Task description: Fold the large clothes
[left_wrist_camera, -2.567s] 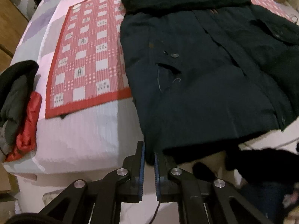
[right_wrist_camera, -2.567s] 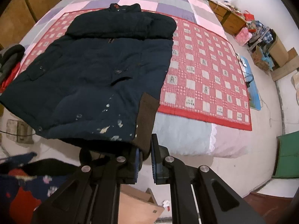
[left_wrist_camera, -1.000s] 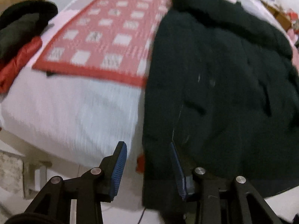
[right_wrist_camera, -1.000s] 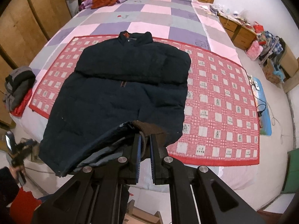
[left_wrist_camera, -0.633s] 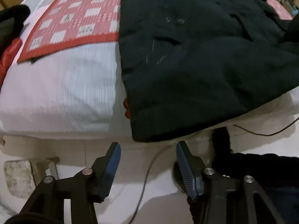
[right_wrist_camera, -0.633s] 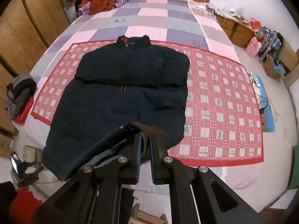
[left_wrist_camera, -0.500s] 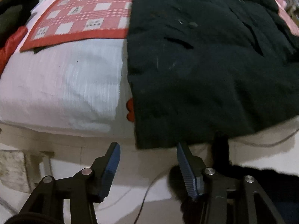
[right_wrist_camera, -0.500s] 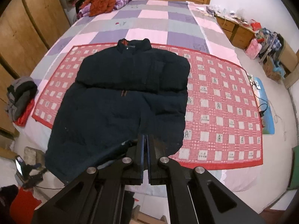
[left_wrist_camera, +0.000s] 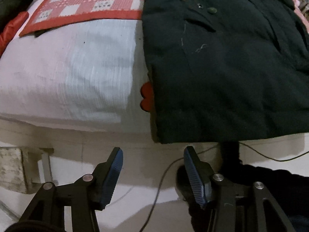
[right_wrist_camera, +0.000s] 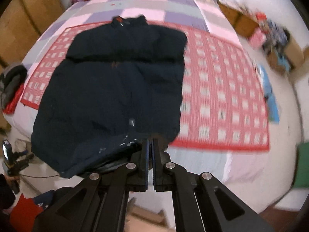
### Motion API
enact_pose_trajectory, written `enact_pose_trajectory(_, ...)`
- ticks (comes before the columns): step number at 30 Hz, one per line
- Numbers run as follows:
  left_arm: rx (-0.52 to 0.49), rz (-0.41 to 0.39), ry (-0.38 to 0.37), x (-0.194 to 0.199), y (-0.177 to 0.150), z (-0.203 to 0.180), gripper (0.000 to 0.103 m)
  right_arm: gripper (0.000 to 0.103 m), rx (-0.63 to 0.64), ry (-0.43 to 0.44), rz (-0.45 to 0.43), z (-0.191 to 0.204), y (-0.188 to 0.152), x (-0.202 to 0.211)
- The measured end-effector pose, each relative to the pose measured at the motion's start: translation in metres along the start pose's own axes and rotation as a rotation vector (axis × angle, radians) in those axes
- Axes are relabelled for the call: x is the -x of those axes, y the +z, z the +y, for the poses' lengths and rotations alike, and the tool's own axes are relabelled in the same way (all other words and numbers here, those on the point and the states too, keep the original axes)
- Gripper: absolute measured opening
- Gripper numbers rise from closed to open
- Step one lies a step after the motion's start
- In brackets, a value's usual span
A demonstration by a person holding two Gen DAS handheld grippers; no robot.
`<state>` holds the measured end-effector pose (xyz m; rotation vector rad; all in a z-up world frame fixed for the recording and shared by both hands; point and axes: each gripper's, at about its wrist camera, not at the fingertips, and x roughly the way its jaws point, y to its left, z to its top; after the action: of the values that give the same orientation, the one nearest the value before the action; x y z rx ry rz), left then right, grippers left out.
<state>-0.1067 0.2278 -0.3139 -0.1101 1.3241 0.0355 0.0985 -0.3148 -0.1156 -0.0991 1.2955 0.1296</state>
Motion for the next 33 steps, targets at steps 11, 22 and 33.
enact_pose_trajectory(11,0.016,-0.06,-0.067,-0.003,0.032,0.001,0.06,0.005,-0.128,-0.083,0.184,-0.023,-0.142,-0.086)
enact_pose_trajectory(22,-0.012,-0.053,-0.111,-0.033,0.059,-0.012,0.075,0.082,-0.225,-0.034,-0.012,-0.016,-0.131,-0.088)
enact_pose_trajectory(33,-0.024,0.023,-0.138,-0.074,0.066,-0.019,0.088,0.083,-0.313,0.053,0.118,-0.054,-0.132,-0.214)
